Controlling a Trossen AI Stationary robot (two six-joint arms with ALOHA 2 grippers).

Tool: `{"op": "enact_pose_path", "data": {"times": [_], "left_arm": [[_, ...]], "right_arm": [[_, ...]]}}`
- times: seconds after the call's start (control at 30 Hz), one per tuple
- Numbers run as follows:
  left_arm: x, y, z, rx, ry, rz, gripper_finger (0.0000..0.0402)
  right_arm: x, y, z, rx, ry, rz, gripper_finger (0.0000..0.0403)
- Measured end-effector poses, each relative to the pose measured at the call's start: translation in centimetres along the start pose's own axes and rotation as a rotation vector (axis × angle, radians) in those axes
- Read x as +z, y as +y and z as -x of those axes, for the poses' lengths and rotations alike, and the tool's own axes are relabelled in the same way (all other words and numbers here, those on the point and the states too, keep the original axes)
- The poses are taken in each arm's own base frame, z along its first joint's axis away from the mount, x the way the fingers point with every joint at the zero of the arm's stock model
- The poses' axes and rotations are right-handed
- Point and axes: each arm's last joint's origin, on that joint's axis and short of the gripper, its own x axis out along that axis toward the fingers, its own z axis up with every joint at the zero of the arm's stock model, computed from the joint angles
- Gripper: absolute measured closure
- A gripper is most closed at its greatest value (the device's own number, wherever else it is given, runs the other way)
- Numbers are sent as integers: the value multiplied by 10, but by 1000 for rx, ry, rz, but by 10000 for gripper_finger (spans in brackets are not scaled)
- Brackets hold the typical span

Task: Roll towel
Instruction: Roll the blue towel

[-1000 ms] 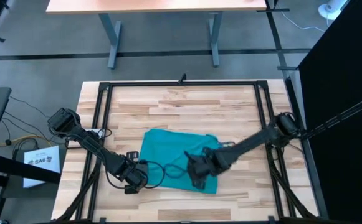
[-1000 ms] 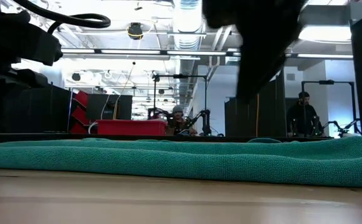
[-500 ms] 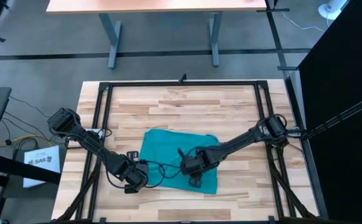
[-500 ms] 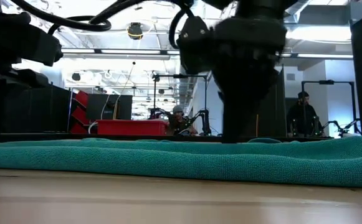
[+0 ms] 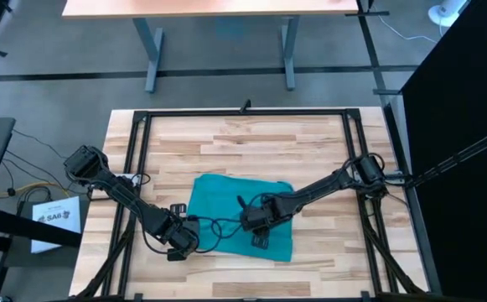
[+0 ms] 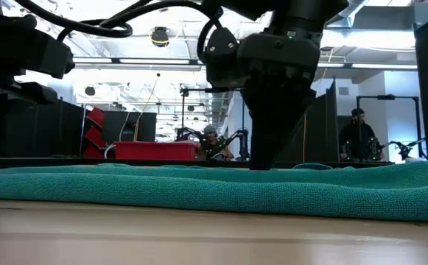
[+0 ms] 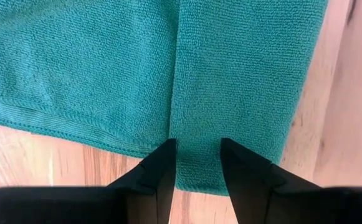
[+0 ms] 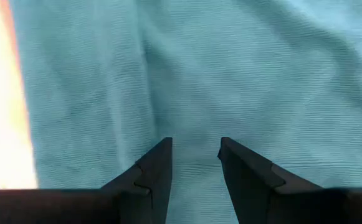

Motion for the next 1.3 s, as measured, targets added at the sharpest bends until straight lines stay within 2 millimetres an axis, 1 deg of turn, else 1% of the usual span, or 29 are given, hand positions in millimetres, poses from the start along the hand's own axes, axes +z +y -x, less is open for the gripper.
{"op": "enact_pose_path", "data": {"times": [0.03,0.2,0.4,0.7,0.87,1.13,1.3], "left_arm": [[0,1,0,1,0,3,290],[2,3,0,3,1,14,290],[4,5,-1,-2,2,1,291],[5,5,-1,-17,13,8,392],[4,5,-1,-16,19,12,397],[9,4,11,10,40,-10,399],[10,8,10,29,42,-5,399]], "right_arm": [[-1,1,0,1,1,4,280],[-5,6,-13,3,37,17,280],[-5,6,-16,15,36,16,280],[-5,7,-17,17,36,18,280],[-6,7,-17,18,37,19,280],[-7,9,-18,24,41,34,280],[-8,12,-18,29,39,46,280]]}}
